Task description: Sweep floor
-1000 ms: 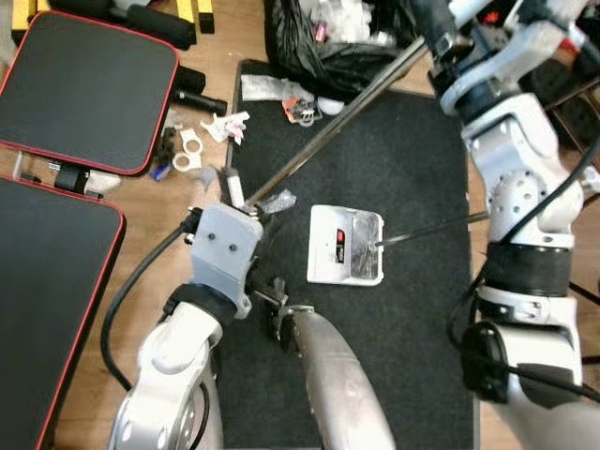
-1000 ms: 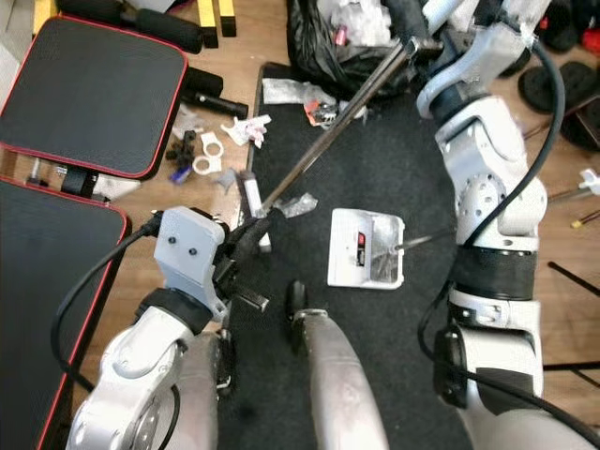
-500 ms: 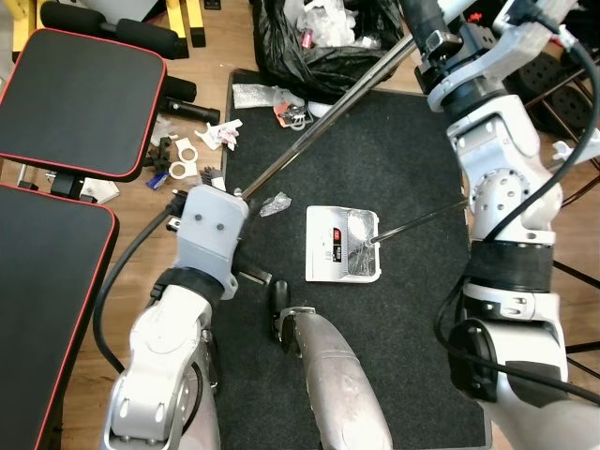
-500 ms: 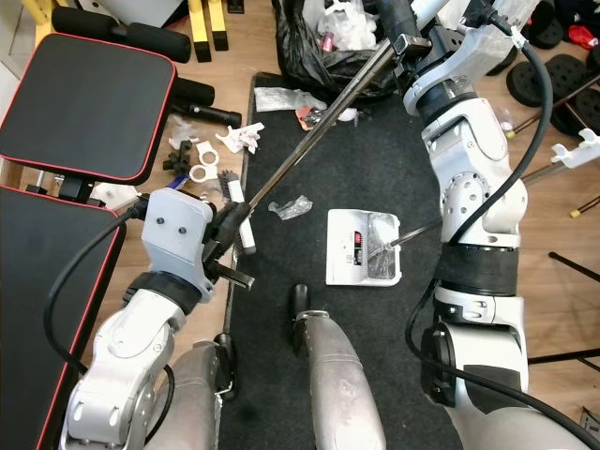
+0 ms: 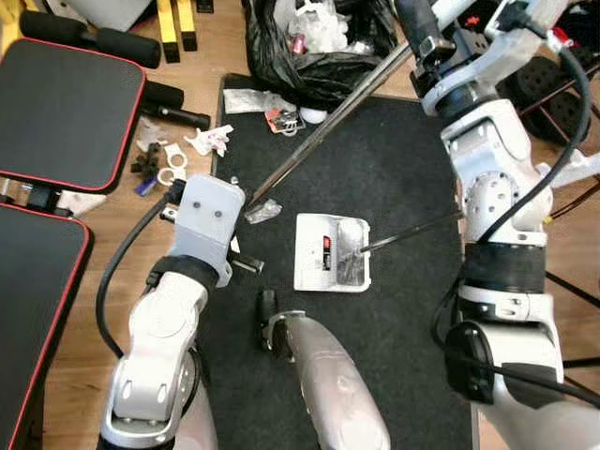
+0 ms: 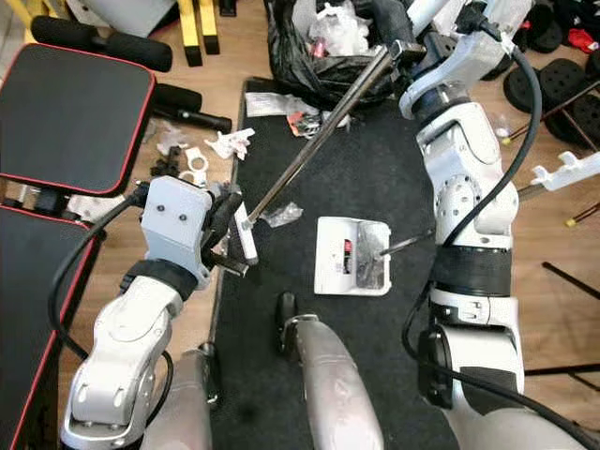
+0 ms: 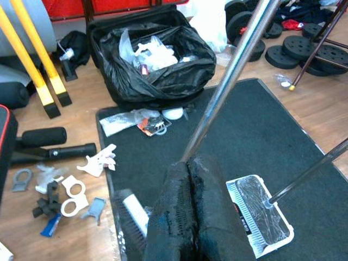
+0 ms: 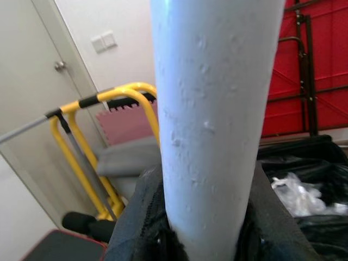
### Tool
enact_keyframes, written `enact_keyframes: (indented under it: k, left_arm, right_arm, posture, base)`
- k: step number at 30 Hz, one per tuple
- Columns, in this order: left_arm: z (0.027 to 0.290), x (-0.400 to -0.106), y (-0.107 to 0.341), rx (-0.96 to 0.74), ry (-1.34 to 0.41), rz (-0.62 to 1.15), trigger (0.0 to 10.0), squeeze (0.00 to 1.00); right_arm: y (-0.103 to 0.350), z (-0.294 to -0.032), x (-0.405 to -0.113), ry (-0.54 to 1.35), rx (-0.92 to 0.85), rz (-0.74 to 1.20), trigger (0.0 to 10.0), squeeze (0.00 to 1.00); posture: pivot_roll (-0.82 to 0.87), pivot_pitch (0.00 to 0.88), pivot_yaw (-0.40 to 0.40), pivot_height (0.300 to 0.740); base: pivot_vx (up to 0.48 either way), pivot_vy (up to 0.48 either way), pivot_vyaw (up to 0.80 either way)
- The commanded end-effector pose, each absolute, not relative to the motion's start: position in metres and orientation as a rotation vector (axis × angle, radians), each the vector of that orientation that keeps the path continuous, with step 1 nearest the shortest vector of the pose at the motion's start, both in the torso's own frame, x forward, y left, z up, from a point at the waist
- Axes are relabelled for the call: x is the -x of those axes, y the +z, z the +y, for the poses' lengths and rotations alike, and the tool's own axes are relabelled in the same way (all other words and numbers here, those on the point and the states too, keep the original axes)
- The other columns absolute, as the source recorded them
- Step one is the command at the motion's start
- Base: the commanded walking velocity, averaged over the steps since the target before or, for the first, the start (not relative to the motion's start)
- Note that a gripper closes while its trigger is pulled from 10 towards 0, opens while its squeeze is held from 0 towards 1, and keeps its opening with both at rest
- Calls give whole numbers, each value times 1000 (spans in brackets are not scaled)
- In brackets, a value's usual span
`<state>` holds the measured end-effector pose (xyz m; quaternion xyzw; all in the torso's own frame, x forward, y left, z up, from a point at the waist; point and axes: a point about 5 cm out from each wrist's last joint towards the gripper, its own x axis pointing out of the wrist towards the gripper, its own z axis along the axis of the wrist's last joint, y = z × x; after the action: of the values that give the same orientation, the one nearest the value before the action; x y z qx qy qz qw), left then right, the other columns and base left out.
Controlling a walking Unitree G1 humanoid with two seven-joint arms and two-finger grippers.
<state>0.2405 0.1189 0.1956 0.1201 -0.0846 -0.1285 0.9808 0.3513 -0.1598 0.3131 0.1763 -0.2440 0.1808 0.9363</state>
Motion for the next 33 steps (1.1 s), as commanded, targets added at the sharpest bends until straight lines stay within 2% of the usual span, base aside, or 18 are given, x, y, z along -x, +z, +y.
enact_keyframes:
  k: [1, 12, 27, 33]
  left_arm:
    - [120, -239, 190, -239, -208, -155, 10000, 0]
    - [120, -246, 177, -207, -196, -143, 10000, 0]
    - [129, -261, 188, -186, -174, -192, 10000, 0]
    - [129, -264, 184, -198, -170, -182, 10000, 0]
  right_arm:
    - [312, -164, -349, 363, -362, -534, 10000, 0]
    - [293, -161, -347, 352, -324, -500, 10000, 0]
    - [276, -153, -333, 355, -310, -470, 10000, 0]
    - [270, -151, -329, 361, -309, -458, 10000, 0]
  posture:
    - [-77, 304, -206, 740]
    - [-78, 188, -224, 740]
    - [-81, 139, -190, 740]
    - [-85, 127, -192, 740]
  base:
    - [0, 0, 0]
    - [0, 0, 0]
    - [43, 0, 0]
    - [351, 0, 0]
